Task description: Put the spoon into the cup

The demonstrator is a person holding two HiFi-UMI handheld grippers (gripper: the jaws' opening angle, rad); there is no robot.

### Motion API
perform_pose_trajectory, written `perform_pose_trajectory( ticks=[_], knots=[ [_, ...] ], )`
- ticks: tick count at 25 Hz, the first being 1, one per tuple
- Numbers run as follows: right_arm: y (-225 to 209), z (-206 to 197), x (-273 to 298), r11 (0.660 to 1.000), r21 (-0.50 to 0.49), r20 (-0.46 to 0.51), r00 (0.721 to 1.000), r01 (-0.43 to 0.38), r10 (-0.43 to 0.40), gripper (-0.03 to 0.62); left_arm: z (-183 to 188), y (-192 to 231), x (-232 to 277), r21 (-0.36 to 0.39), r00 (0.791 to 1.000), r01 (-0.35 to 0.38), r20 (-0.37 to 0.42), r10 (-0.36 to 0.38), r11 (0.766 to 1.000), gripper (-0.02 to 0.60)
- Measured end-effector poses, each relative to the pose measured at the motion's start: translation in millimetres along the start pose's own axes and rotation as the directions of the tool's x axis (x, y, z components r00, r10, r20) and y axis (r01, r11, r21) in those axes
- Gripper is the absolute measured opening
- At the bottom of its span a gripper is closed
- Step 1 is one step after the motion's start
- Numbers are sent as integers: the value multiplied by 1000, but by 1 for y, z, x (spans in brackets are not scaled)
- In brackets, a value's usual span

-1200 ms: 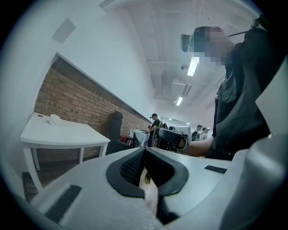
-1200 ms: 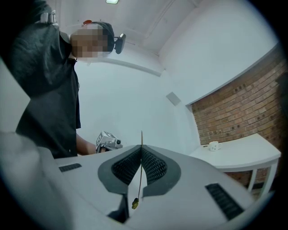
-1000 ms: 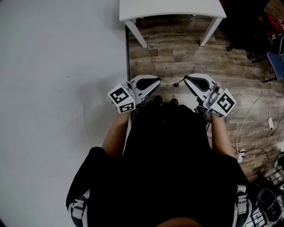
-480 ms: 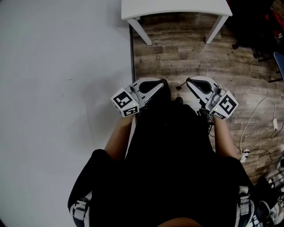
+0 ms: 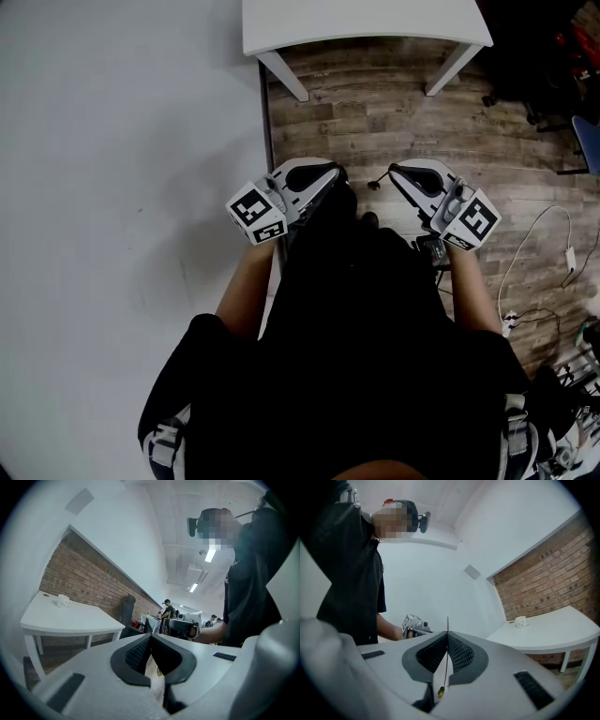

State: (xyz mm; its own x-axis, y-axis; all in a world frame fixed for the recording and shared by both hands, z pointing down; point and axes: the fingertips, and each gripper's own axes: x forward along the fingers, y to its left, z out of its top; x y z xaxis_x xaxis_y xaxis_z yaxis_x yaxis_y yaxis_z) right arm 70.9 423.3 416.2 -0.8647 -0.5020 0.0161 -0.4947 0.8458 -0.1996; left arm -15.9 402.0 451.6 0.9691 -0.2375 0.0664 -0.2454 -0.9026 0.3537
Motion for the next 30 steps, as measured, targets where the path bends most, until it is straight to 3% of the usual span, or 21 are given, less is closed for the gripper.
perform_pose_trajectory(
  ticks=[8,16,25,30],
  knots=[
    [-75,25,64,1000,4,-38,999,18,-17,9,33,95,10,-41,999,8,35,-7,999,16],
    [-137,32,105,994,2,-79,991,107,-106,9,45,173,6,-90,997,36,66,-30,995,15],
    [-206,32,106,990,1,-64,988,142,-141,9,51,225,43,-105,997,38,73,-31,994,15],
    [-269,73,99,995,9,-17,995,101,-101,9,100,259,83,-82,999,-26,46,30,996,15]
  ],
)
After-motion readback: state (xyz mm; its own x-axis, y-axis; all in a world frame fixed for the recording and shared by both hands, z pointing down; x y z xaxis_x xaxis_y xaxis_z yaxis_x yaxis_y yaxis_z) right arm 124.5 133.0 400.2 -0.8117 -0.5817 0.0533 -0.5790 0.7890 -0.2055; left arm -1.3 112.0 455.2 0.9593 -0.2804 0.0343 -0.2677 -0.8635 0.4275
